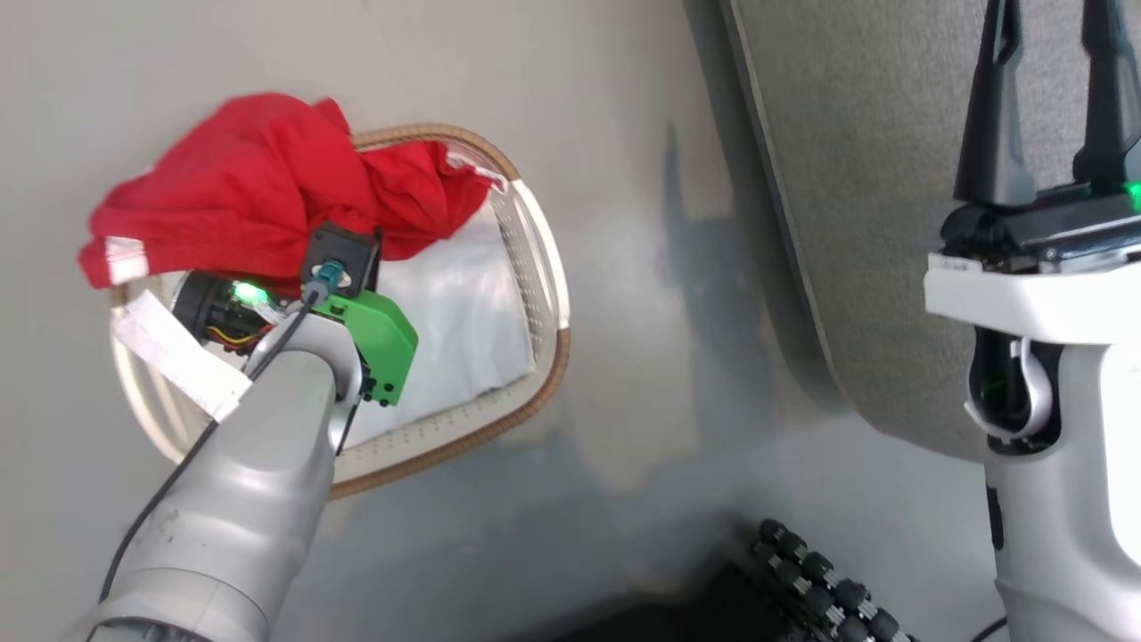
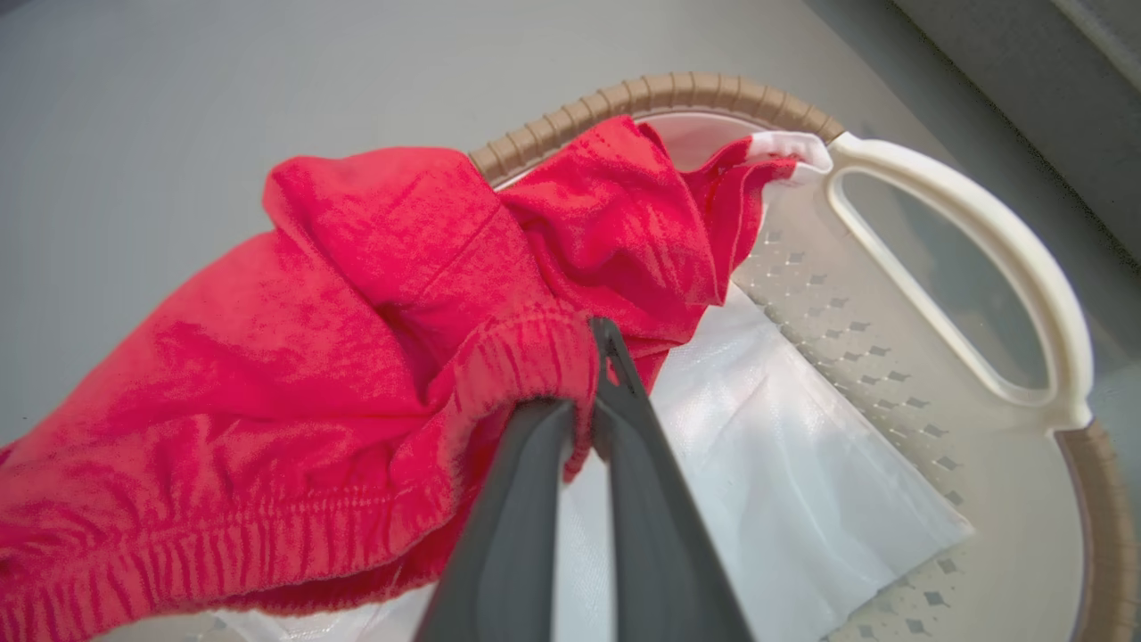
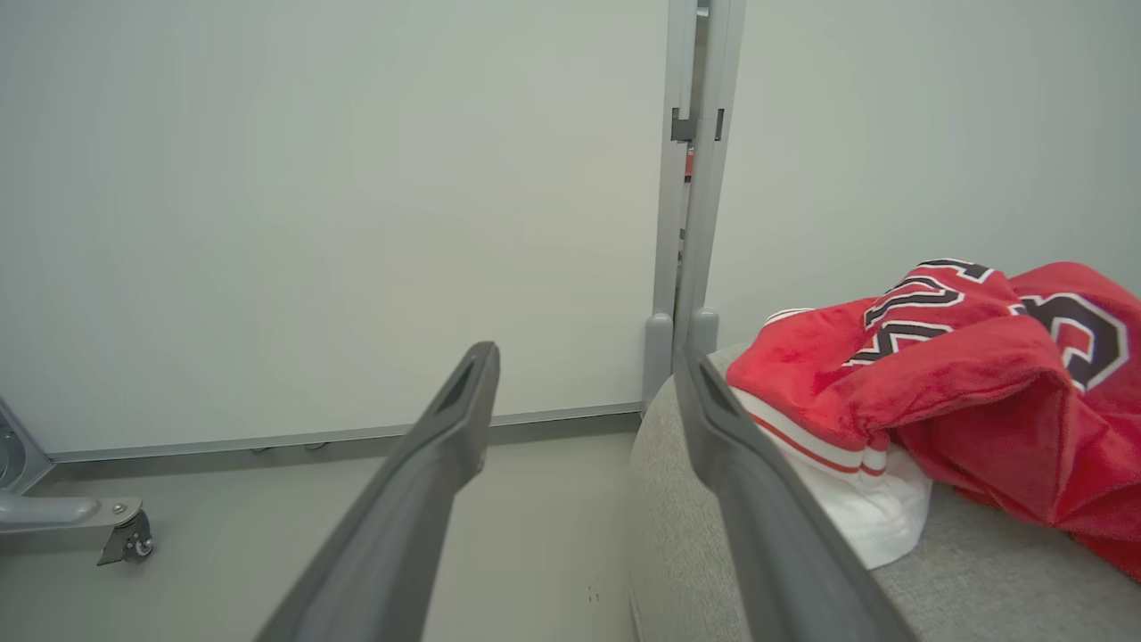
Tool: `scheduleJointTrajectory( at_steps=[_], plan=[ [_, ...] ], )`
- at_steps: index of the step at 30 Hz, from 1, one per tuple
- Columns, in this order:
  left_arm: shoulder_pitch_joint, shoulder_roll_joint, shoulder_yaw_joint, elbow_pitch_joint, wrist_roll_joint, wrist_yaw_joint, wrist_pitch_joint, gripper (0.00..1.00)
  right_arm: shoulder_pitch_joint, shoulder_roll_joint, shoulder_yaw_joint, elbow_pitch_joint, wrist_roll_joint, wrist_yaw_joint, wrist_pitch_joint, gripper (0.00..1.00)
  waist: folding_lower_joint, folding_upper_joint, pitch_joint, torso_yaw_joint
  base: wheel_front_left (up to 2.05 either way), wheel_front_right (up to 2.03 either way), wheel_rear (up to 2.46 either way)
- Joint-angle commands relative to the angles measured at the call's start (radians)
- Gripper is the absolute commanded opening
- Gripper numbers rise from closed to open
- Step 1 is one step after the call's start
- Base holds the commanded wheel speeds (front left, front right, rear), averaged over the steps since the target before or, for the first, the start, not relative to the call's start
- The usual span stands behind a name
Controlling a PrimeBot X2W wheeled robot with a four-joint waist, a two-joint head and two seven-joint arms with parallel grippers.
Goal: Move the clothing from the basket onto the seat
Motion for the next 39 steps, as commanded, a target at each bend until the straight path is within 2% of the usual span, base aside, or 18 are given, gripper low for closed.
scheduleJointTrajectory(
  at_steps=[1, 7, 14, 17, 25, 31, 39],
  plan=[
    [0.021, -0.007, -0.007, -0.016, -0.002, -0.011, -0.008, 0.00, 0.030, -0.004, -0.004, 0.012, -0.010, -0.001, -0.002, 1.00, 0.0000, 0.0000, -0.129, 0.080, 0.00, 0.00, 0.00],
    [0.053, -0.019, -0.027, -0.099, -0.020, -0.041, 0.001, 0.00, 0.112, -0.004, -0.010, 0.076, -0.047, -0.001, -0.002, 1.00, 0.0000, 0.0000, -0.283, 0.141, 0.00, 0.00, 0.00],
    [0.050, -0.034, -0.068, -0.251, -0.052, -0.078, 0.065, 0.00, 0.208, -0.004, 0.005, 0.157, -0.061, -0.001, -0.002, 1.00, 0.0000, 0.0000, -0.463, 0.198, 0.00, 0.00, 0.00],
    [0.041, -0.023, -0.096, -0.334, -0.069, -0.085, 0.114, 0.00, 0.238, -0.004, 0.015, 0.188, -0.067, -0.001, -0.002, 1.00, 0.0000, 0.0000, -0.532, 0.207, 0.00, 0.00, 0.00],
    [-0.016, 0.047, -0.154, -0.554, -0.183, -0.088, 0.258, 0.00, 0.291, -0.004, 0.057, 0.260, -0.085, -0.001, -0.002, 1.00, 0.0000, 0.0000, -0.681, 0.199, 0.00, 0.00, 0.00],
    [-0.094, 0.106, -0.188, -0.686, -0.289, -0.088, 0.346, 0.00, 0.279, -0.004, 0.113, 0.281, -0.096, -0.001, -0.002, 1.00, 0.0000, 0.0000, -0.743, 0.173, 0.00, 0.00, 0.00],
    [-0.167, 0.119, -0.195, -0.754, -0.386, -0.088, 0.385, 0.00, 0.222, -0.004, 0.214, 0.300, -0.115, -0.001, -0.002, 1.00, 0.0000, 0.0000, -0.779, 0.146, 0.00, 0.00, 0.00]
  ],
)
